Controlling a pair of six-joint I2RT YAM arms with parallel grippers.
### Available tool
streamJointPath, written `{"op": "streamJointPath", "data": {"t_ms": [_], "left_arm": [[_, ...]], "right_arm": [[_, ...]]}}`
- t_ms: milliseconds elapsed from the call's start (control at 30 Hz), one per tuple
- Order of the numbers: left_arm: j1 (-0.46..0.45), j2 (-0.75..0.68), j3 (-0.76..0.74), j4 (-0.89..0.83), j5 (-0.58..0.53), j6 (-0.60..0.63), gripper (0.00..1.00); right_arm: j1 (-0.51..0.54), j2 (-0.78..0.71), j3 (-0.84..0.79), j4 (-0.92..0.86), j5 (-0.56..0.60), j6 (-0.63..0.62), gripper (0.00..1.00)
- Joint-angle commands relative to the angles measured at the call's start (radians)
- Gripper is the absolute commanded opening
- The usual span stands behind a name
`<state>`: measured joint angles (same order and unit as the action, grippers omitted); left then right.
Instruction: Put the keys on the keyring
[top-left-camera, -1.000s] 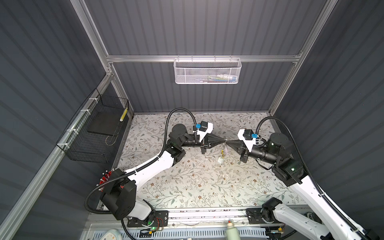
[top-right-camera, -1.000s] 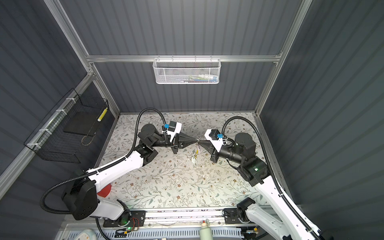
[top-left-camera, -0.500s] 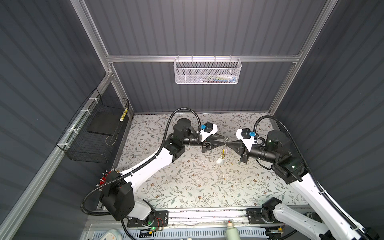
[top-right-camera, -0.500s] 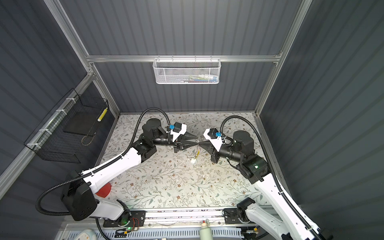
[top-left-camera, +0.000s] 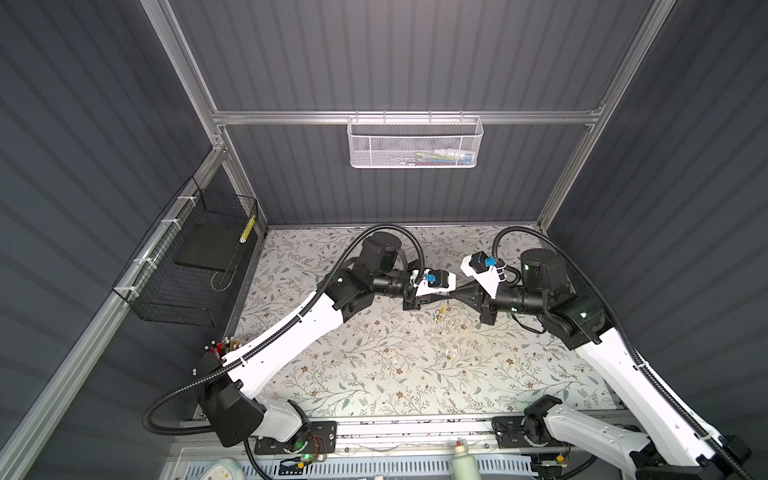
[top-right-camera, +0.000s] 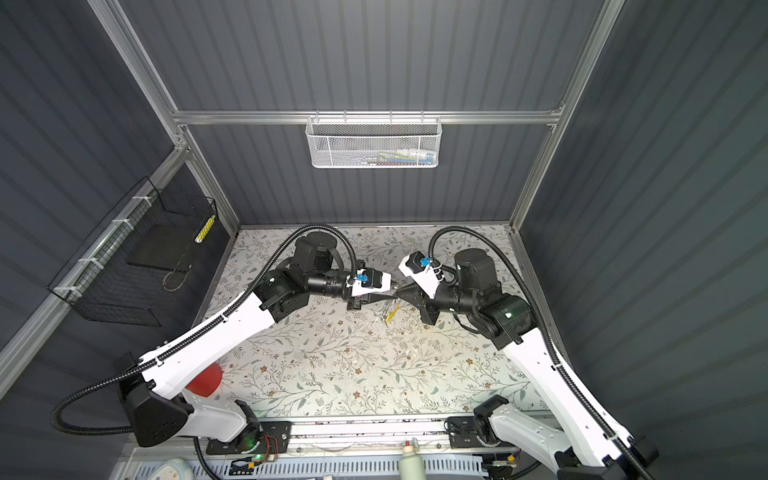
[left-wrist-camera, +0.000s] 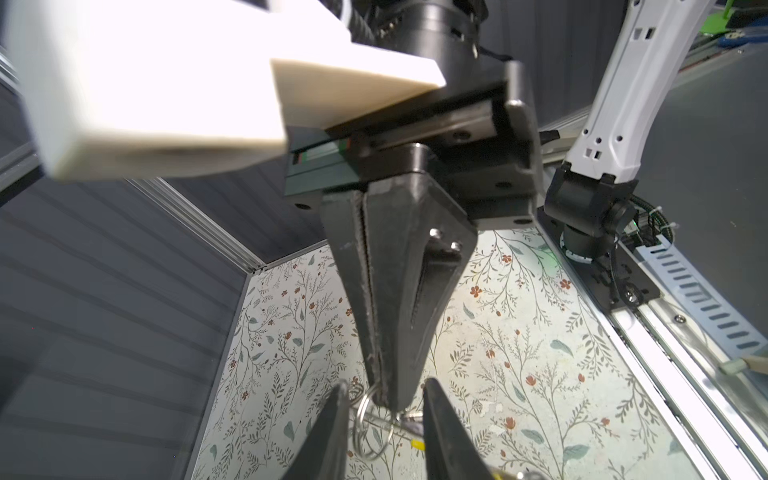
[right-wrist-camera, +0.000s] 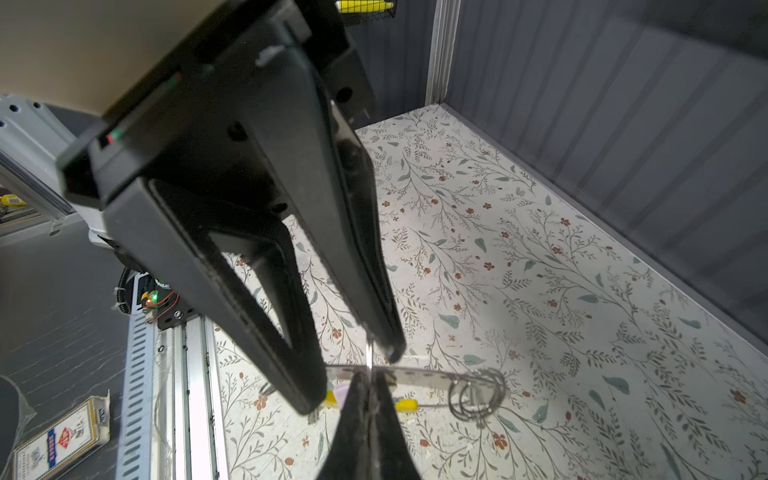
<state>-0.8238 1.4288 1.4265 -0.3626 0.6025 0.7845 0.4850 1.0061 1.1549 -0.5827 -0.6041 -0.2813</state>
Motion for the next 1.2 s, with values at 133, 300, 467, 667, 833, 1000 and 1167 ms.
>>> {"op": "streamJointPath", "data": {"t_ms": [133, 300, 467, 667, 833, 1000, 1167], "left_arm": [[-0.013, 0.016, 0.064, -0.138, -0.077, 0.113, 0.30], [-0.016, 0.022, 0.079, -0.153, -0.078, 0.118, 0.29], [-0.021, 0.039, 0.102, -0.174, -0.072, 0.122, 0.28], [-0.032, 0.053, 0.113, -0.185, -0.054, 0.122, 0.26], [-0.039, 0.058, 0.114, -0.191, -0.043, 0.130, 0.17], [-0.044, 0.061, 0.111, -0.193, -0.014, 0.131, 0.06], [-0.044, 0.050, 0.086, -0.144, 0.024, 0.094, 0.00]], "right_arm": [[0.003, 0.017, 0.059, -0.078, -0.046, -0.048, 0.00], [0.006, 0.027, 0.068, -0.103, -0.048, -0.067, 0.00], [0.015, 0.042, 0.083, -0.124, -0.042, -0.086, 0.00], [0.021, 0.046, 0.088, -0.120, -0.042, -0.089, 0.00], [0.025, 0.048, 0.089, -0.114, -0.035, -0.089, 0.00], [0.025, 0.045, 0.090, -0.106, -0.032, -0.089, 0.00], [0.024, 0.029, 0.074, -0.084, 0.018, -0.082, 0.06]]}}
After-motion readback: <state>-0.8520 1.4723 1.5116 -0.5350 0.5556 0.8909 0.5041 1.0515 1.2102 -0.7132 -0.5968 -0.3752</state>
